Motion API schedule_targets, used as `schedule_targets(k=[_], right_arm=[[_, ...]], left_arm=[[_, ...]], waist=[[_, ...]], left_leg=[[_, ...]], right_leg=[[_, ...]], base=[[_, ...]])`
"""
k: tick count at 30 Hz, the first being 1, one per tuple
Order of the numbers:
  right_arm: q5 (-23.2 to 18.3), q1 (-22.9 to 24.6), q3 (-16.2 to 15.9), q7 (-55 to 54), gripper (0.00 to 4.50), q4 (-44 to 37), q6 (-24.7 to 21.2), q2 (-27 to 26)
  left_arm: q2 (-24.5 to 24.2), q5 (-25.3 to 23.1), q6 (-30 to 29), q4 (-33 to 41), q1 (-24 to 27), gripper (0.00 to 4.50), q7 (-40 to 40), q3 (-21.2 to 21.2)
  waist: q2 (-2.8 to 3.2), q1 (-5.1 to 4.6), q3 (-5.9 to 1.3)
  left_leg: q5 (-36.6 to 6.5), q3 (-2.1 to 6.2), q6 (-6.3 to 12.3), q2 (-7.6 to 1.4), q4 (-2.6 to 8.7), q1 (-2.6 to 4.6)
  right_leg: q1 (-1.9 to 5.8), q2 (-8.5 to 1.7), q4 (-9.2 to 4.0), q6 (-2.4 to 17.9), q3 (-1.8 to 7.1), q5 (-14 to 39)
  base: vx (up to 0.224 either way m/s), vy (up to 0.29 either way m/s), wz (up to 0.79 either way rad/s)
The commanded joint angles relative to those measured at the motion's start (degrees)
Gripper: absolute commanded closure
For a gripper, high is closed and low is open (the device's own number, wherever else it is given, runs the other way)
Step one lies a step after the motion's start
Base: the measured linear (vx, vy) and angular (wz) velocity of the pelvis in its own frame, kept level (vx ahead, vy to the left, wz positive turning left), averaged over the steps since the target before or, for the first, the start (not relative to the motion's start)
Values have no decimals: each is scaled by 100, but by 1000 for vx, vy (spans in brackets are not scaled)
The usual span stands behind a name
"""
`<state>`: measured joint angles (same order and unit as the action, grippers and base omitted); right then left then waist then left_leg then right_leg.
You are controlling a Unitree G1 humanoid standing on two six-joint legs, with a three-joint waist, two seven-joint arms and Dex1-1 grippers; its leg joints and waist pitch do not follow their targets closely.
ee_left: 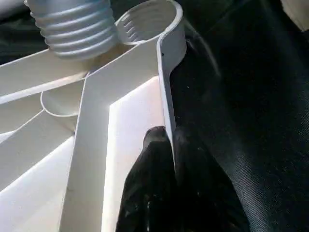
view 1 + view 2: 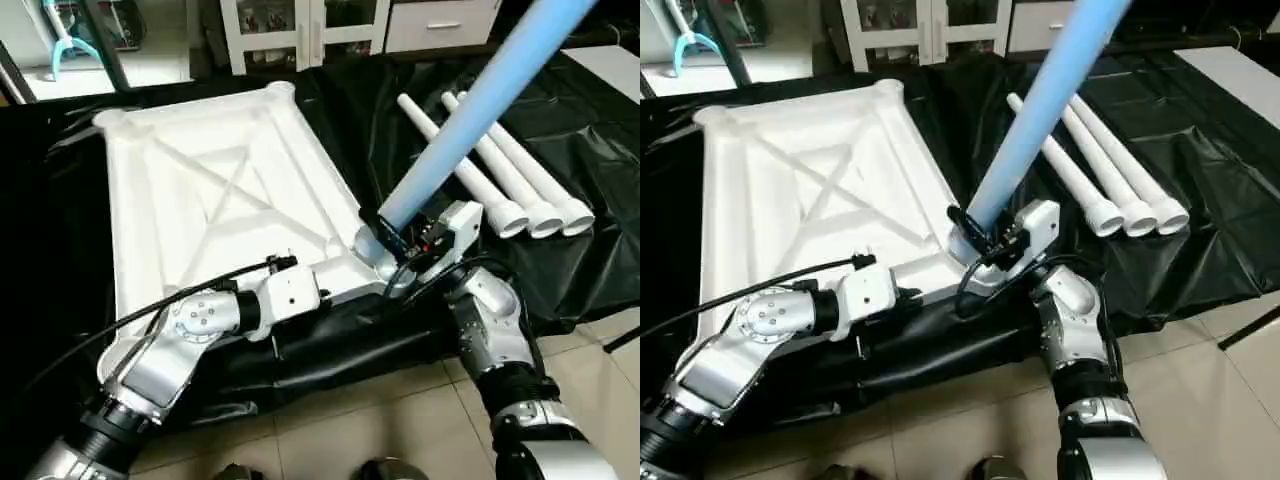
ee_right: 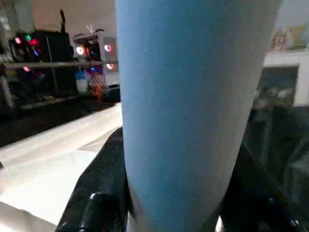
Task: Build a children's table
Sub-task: Insert table leg to table base
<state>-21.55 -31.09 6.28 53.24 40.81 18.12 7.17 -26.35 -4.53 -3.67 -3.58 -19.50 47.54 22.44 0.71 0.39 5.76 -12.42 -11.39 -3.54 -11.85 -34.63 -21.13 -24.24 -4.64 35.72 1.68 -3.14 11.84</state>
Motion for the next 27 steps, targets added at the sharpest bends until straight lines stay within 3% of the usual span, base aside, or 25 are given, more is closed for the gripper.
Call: schedule_targets(k=[1, 3, 5, 8, 9, 12, 13, 16, 19, 20, 23, 25, 26, 27], right_arm=[[-290, 80, 64, 362, 264, -238, -676, 245], [-409, 76, 79, 588, 264, -279, -1041, 399], [-435, 17, -11, 1253, 264, -206, -1613, 845], [-390, 3, -128, 1678, 264, -176, -1835, 1121], [-387, -19, -205, 1977, 264, -152, -2007, 1297], [-376, -92, -322, 2443, 264, -75, -2269, 1598], [-376, -134, -337, 2518, 264, -35, -2330, 1669], [-475, -247, -269, 2550, 264, 43, -2551, 1729], [-426, -341, -215, 2484, 264, 190, -2417, 1610], [-431, -353, -200, 2446, 264, 217, -2358, 1555], [-461, -362, -151, 2367, 264, 250, -2263, 1475], [-494, -389, -59, 2250, 264, 266, -2158, 1403], [-568, -443, 85, 2085, 264, 261, -2091, 1324], [-568, -443, 85, 2085, 264, 261, -2091, 1324]], left_arm=[[28, 151, 281, 64, 58, 450, 196, 130], [33, 161, 297, 78, 62, 450, 251, 161], [76, -11, 343, -33, -15, 450, 218, 279], [112, -114, 424, -166, -71, 450, 171, 308], [117, -141, 456, -230, -96, 450, 172, 309], [93, -184, 483, -316, -121, 450, 182, 294], [77, -212, 481, -341, -118, 450, 176, 279], [62, -237, 489, -381, -101, 450, 170, 259], [67, -229, 494, -378, -59, 450, 169, 246], [69, -226, 487, -362, -42, 450, 176, 240], [71, -217, 445, -338, -14, 450, 175, 222], [99, -184, 253, -350, -25, 405, 148, 163], [179, -359, 94, -521, -129, 393, -199, 50], [179, -359, 94, -521, -129, 393, -199, 50]], waist=[[17, -30, -386], [6, -23, -383], [-70, -24, -425], [-54, -5, -414], [-103, -11, -448], [-103, 19, -453], [-137, 16, -469], [-151, 20, -481], [-143, 11, -494], [-174, 13, -508], [-181, 6, -512], [-186, 2, -511], [-154, 2, -521], [-161, -2, -516]], left_leg=[[-41, 51, 926, -154, 377, 78], [14, 45, 952, -148, 371, 64], [98, 33, 1004, -153, 347, 63], [36, 33, 1006, -153, 343, 64], [-11, 26, 1007, -149, 330, 76], [-104, 14, 950, -166, 324, 84], [-113, 13, 930, -166, 318, 78], [-69, 16, 918, -163, 304, 55], [-36, 24, 900, -162, 296, 52], [22, 24, 921, -161, 288, 46], [101, 26, 977, -161, 284, 42], [93, 22, 987, -164, 283, 45], [70, 24, 959, -165, 283, 52], [30, 23, 938, -165, 283, 54]], right_leg=[[350, -255, -289, 1722, 257, -412], [359, -253, -288, 1744, 256, -489], [377, -261, -278, 1760, 260, -536], [368, -273, -299, 1737, 255, -296], [382, -268, -304, 1727, 251, -191], [362, -289, -323, 1702, 258, 37], [366, -285, -320, 1694, 255, 75], [364, -295, -307, 1675, 252, 127], [356, -301, -296, 1657, 246, 135], [364, -307, -276, 1660, 249, 68], [356, -301, -266, 1668, 244, -32], [351, -308, -267, 1675, 246, -18], [352, -307, -272, 1681, 245, 11], [346, -306, -280, 1682, 247, 43]], base=[[0, 0, 0], [0, 0, 0], [0, 0, 0], [0, 0, 0], [0, 0, 0], [0, 0, 0], [0, 0, 0], [0, 0, 0], [0, 0, 0], [0, 0, 0], [0, 0, 0], [0, 0, 0], [0, 0, 0], [0, 0, 0]])
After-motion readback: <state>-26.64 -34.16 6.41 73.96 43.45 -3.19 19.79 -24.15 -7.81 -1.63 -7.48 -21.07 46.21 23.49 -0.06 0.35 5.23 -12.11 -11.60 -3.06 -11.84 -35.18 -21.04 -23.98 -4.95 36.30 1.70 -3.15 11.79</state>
